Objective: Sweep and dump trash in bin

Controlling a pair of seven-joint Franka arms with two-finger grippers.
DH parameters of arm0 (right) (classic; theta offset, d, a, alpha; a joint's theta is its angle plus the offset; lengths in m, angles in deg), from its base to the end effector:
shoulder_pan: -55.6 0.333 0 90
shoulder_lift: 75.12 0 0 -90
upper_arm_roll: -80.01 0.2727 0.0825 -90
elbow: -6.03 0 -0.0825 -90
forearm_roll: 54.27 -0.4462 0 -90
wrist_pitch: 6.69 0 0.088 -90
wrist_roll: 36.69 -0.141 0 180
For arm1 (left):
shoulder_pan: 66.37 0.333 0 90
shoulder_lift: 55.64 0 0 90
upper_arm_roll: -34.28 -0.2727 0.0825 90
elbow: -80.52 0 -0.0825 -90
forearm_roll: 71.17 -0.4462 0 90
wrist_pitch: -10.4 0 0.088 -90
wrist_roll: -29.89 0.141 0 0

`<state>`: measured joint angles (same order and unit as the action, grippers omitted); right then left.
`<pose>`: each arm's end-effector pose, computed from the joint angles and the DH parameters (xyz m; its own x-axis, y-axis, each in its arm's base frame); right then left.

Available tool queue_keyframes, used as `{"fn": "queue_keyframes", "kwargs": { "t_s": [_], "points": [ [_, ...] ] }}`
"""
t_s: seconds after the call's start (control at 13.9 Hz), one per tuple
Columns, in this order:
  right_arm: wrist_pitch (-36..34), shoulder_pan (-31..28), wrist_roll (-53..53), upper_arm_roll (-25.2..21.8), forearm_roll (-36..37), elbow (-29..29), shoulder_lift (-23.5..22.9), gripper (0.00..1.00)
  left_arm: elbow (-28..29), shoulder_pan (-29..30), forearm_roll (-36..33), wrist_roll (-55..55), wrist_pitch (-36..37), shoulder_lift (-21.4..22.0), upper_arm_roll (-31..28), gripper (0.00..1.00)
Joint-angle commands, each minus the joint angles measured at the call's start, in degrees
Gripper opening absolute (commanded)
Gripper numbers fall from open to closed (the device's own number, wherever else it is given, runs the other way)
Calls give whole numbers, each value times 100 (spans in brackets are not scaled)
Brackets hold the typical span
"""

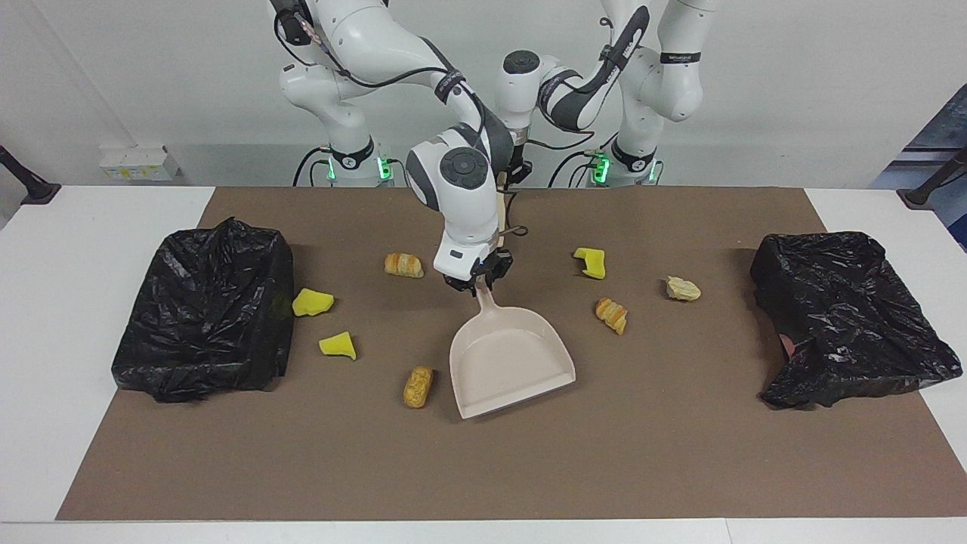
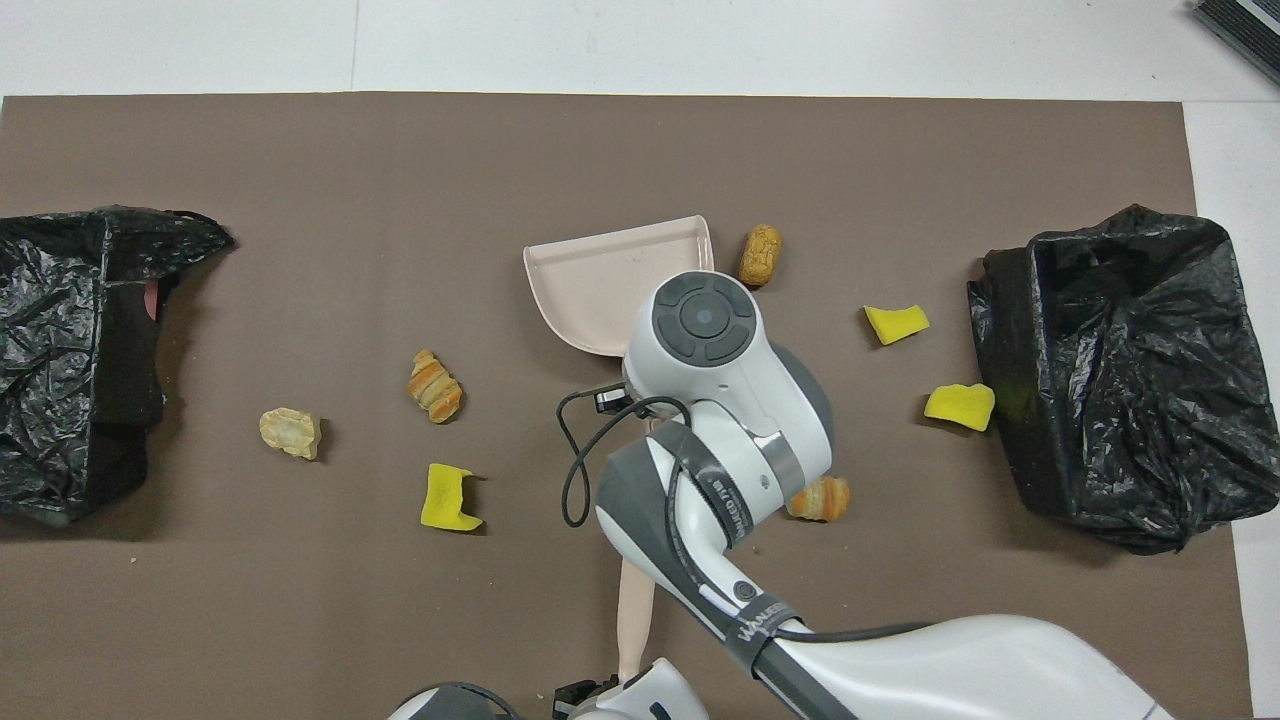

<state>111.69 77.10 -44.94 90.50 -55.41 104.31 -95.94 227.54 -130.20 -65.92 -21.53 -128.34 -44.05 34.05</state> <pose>0.5872 0.3636 0.2756 0.9232 0.3839 -0.0194 0.3813 -0.9210 -0.0801 0.2173 -0.4436 0.2211 0.9892 -0.1456 -0.0162 -0.1438 -0.9860 0.0839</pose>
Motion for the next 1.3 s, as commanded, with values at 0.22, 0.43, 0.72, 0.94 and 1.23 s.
{"fn": "queue_keyframes", "kwargs": {
  "t_s": [0.22,0.43,0.72,0.94,1.23],
  "points": [
    [-350,-172,2252,42,253,69,148,0,-524,1045,-23,-26,1338,185,-74,0],
    [-395,-374,4404,50,718,104,148,0,-735,1845,-515,-9,1892,282,-74,0],
    [-395,-296,5333,59,1272,165,139,0,-1096,2987,-622,1016,2552,458,-74,0],
    [-517,-278,5438,68,1474,148,43,0,-1035,3909,-631,1956,2518,432,-74,0],
    [-456,-146,5702,68,1756,95,-54,0,-973,5008,-639,3318,2465,423,-74,0]
  ]
}}
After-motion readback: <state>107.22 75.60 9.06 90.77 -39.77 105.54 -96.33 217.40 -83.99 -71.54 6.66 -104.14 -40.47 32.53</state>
